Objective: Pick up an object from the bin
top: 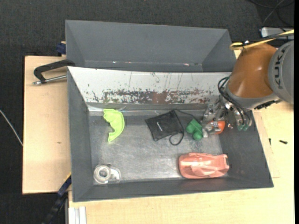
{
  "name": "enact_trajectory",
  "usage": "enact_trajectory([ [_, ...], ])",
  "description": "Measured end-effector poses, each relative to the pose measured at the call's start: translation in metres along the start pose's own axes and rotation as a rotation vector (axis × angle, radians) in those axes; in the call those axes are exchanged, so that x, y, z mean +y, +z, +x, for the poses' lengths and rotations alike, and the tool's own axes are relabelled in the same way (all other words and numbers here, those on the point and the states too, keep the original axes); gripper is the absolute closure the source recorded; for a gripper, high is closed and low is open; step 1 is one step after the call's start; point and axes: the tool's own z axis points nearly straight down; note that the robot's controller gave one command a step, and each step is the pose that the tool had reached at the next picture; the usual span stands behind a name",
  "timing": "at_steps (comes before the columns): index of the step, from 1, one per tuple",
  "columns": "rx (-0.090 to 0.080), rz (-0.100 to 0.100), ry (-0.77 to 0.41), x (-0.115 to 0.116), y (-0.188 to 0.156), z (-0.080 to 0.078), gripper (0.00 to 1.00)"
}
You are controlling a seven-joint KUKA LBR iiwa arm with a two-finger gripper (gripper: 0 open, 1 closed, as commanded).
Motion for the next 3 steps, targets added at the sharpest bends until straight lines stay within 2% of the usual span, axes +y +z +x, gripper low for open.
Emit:
enact_trajectory([
  [3,0.0,0.0,0.0,0.0001,0.0003,0.0002,1.0],
])
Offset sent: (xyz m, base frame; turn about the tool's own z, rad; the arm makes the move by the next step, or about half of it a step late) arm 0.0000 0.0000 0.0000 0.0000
